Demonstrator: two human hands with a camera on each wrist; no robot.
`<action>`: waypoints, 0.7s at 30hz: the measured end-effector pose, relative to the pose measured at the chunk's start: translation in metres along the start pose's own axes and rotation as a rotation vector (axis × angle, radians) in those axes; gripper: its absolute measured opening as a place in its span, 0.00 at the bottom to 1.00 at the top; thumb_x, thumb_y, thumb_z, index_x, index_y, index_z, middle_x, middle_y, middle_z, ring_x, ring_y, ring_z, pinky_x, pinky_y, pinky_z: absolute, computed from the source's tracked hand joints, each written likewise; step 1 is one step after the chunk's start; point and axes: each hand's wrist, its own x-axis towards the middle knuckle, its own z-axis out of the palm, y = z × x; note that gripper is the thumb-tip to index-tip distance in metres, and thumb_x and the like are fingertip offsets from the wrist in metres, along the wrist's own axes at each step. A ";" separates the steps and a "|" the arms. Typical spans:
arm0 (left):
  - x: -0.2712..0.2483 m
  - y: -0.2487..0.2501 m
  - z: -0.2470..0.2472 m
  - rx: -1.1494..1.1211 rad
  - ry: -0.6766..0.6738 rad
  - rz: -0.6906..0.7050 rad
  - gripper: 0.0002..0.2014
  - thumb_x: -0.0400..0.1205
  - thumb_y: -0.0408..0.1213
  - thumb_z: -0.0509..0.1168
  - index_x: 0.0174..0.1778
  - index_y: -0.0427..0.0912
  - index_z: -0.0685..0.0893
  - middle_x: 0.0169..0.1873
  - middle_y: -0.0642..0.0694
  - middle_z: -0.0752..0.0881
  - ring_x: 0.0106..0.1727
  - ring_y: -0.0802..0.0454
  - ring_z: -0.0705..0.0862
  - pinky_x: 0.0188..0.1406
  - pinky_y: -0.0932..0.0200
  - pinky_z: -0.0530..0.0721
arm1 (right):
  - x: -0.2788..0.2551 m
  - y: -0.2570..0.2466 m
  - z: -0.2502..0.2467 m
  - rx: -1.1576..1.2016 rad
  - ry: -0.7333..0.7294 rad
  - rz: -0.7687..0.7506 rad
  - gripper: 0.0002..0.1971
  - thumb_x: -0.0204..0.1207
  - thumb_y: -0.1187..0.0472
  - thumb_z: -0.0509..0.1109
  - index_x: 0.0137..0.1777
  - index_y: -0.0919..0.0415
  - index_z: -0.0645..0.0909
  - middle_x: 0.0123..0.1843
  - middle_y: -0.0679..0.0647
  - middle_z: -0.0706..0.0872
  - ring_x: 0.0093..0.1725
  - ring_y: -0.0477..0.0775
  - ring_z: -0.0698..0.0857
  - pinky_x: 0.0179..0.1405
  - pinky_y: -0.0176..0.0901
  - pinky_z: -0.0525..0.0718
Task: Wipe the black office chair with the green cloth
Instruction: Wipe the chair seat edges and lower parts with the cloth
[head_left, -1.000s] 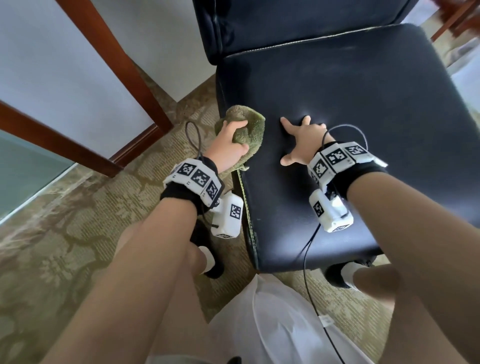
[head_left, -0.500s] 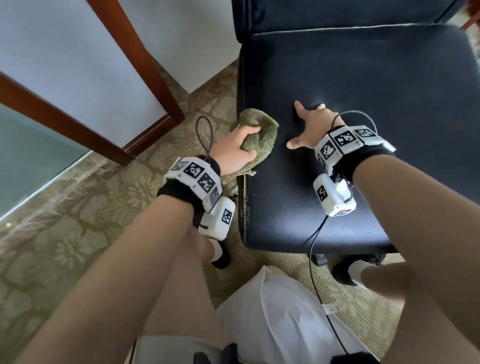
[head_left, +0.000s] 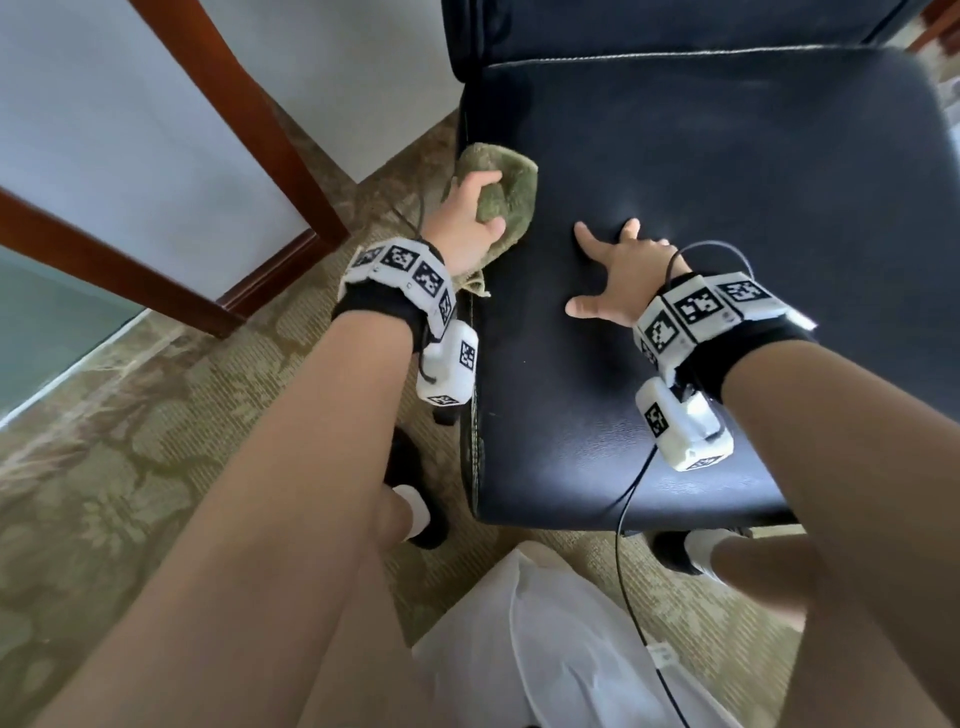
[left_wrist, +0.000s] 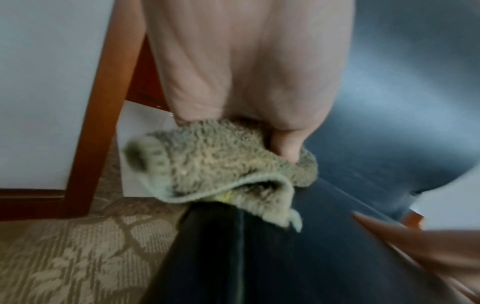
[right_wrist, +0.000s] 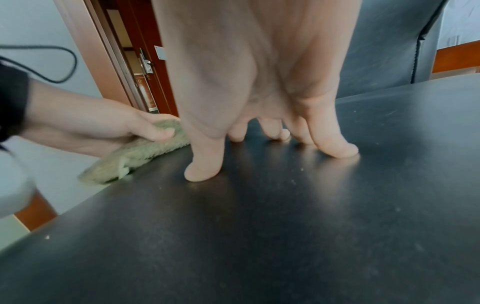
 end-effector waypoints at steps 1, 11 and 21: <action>0.008 -0.001 -0.004 -0.029 0.017 -0.012 0.25 0.86 0.38 0.56 0.79 0.53 0.61 0.74 0.43 0.71 0.66 0.45 0.76 0.57 0.62 0.69 | 0.001 0.000 0.000 -0.003 -0.006 -0.001 0.45 0.74 0.35 0.64 0.82 0.43 0.39 0.82 0.70 0.45 0.74 0.76 0.65 0.72 0.59 0.69; 0.064 0.004 -0.023 -0.170 0.083 -0.060 0.25 0.86 0.40 0.56 0.79 0.56 0.61 0.76 0.47 0.69 0.72 0.48 0.72 0.58 0.69 0.63 | 0.007 -0.005 0.001 -0.003 -0.055 0.029 0.46 0.75 0.34 0.62 0.82 0.44 0.36 0.82 0.71 0.42 0.75 0.80 0.59 0.71 0.63 0.69; 0.033 0.003 -0.023 0.035 0.027 0.045 0.24 0.86 0.37 0.56 0.80 0.46 0.61 0.68 0.32 0.76 0.59 0.39 0.77 0.46 0.62 0.65 | 0.009 -0.009 -0.001 0.008 -0.040 0.062 0.43 0.77 0.36 0.60 0.82 0.44 0.37 0.82 0.71 0.42 0.76 0.79 0.60 0.72 0.63 0.68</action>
